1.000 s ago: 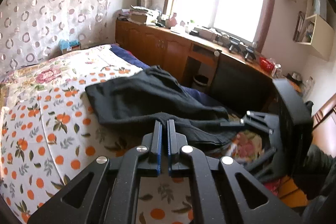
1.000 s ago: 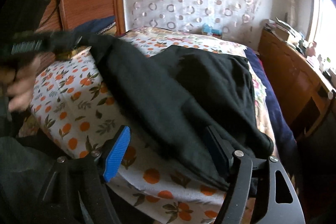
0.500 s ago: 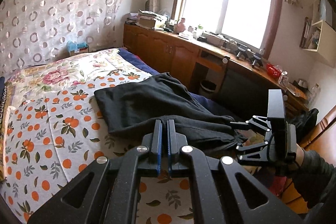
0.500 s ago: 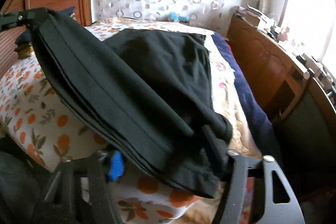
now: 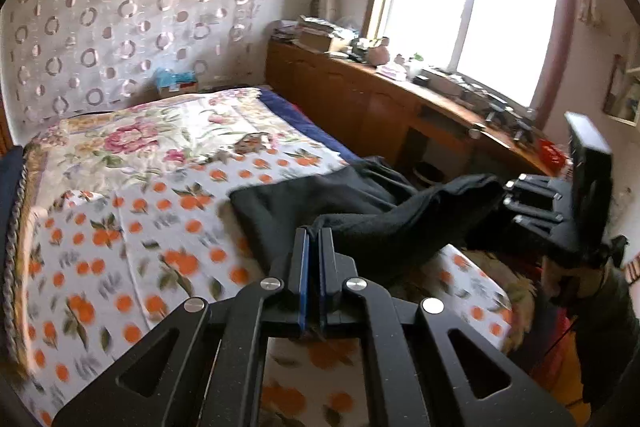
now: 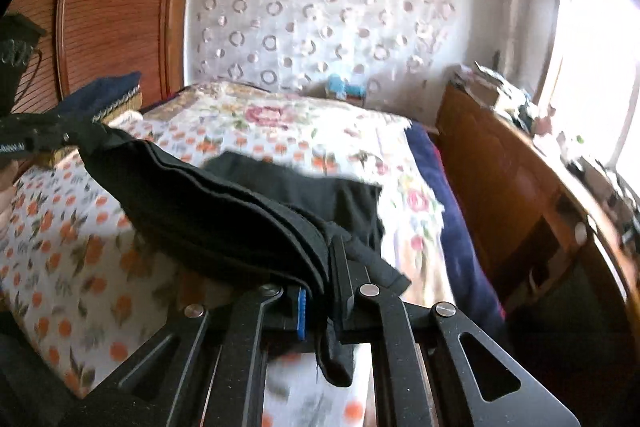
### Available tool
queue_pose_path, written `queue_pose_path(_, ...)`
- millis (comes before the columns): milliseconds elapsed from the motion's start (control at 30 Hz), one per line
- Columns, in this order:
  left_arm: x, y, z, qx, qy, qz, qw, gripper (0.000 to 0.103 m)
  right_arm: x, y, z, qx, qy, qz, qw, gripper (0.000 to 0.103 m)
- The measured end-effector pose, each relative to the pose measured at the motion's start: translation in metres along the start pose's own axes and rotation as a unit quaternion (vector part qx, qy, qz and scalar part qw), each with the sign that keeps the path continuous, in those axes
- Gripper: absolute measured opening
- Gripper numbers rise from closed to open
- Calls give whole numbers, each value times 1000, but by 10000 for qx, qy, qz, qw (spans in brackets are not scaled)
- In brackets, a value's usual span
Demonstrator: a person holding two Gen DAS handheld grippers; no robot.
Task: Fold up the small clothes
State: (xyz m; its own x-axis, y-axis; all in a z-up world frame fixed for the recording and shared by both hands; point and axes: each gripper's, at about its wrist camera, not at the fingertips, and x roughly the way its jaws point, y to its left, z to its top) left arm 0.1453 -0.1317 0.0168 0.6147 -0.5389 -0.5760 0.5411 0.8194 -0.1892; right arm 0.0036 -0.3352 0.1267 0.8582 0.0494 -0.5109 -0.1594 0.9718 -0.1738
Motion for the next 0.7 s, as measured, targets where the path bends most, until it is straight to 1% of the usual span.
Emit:
queue_pose_path(100,27,22,20,-77,159,130,9998,5,33,-2,25,-135,12,151,9998,9)
queue_pose_path(200,59,42,34,-197,376,213,9989,5,74,-12,40,-96,176,294,9994,9)
queue_pose_path(367,101,62,40,-262,691,339,9967,5,128,-22,46,-13,521,487,9975,10)
queue_pose_path(400,106,65,40,-288,729,404,9961,5,134,-25,50,-9,607,489,9970,20)
queue_pose_path(433,111,69,41,-311,753,511,9954,5,140,-29,54,2,677,436,9968,25)
queue_pose_path(467,114,71,42,-313,753,533,9952,5,142,-36,58,34,708,451,9965,32)
queue_pose_path(533,117,77,44,-377,765,490,9952,5,149,-41,70,177,712,606,9955,37)
queue_pose_path(600,118,80,46,-420,772,488,9949,5,150,-46,79,319,687,646,9950,53)
queue_pose_path(667,115,81,48,-364,726,502,9954,7,151,-50,86,377,645,693,9948,59)
queue_pose_path(700,113,81,49,-339,695,509,9957,15,153,-52,91,353,614,688,9951,59)
